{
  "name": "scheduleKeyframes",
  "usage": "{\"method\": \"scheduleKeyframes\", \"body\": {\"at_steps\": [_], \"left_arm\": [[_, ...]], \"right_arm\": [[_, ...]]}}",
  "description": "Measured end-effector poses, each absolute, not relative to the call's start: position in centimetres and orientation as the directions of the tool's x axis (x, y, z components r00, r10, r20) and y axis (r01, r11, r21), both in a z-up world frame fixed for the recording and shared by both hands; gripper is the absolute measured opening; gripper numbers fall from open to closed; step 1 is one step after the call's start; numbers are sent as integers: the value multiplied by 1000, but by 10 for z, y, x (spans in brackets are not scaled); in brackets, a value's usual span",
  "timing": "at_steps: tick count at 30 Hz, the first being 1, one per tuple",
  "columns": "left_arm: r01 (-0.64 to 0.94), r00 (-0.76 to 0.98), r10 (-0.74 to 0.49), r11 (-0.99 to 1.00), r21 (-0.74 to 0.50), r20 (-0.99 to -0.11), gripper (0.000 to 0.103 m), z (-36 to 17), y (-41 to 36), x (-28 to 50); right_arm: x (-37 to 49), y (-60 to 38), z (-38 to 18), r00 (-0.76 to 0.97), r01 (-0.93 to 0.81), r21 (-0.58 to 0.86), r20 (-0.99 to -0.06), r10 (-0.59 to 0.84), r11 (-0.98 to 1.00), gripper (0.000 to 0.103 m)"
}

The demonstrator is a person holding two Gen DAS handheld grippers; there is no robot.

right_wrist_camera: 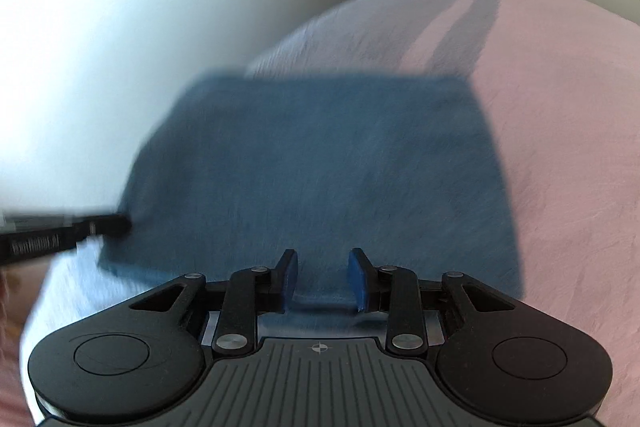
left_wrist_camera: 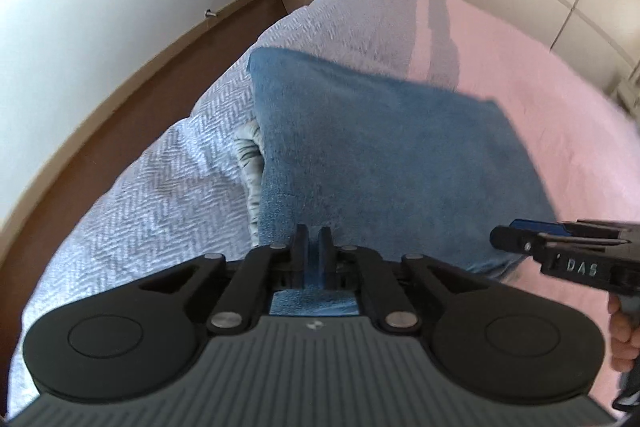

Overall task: Fold clothes
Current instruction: 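Lower the jeans bundle onto the striped bedspread and open both grippers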

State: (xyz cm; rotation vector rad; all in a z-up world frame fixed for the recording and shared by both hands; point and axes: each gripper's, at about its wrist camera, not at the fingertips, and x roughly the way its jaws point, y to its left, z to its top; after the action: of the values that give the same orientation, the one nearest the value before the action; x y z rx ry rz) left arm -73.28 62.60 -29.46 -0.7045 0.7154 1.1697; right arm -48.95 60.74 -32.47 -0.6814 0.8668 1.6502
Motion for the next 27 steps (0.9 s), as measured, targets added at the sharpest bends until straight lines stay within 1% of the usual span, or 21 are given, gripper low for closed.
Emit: {"method": "scheduleKeyframes", "body": {"at_steps": [3,6,12,15,19,23,24,25,26,27], "left_arm": [[-967,226,551,229,-115,-803,7,-302,626,-735],[-969,218,552,219,-112,-805,7,-302,626,-733],[-971,226,562,194,-139,-795,6,-287,625,-735],[-974,209,557,187,-124,-804,6,-277,618,-731],[-979,184,543,175,-104,-819,8,-263,609,-726],[-983,159,529,163,-84,-833,8,-250,600,-720],[-984,152,526,160,-79,-837,8,-246,597,-719],[-985,146,522,157,-73,-840,11,-243,595,-718],[-986,139,518,154,-68,-844,15,-239,593,-716],[-987,133,515,151,-63,-847,17,-236,590,-715]], "right_arm": [[-511,611,-342,-186,-970,68,-829,527,-235,32],[-516,617,-338,-175,-963,40,-843,508,-265,32],[-501,607,-323,-208,-975,131,-821,532,-179,32],[-501,594,-323,-199,-978,133,-825,528,-160,32],[-502,587,-322,-199,-979,151,-854,481,-136,32],[-495,586,-308,-231,-972,220,-857,461,-78,32],[-493,583,-302,-237,-970,235,-858,455,-63,34],[-491,579,-296,-241,-968,246,-859,451,-48,38],[-490,576,-290,-245,-966,258,-860,448,-33,59],[-488,572,-284,-249,-963,269,-861,444,-19,77]]}}
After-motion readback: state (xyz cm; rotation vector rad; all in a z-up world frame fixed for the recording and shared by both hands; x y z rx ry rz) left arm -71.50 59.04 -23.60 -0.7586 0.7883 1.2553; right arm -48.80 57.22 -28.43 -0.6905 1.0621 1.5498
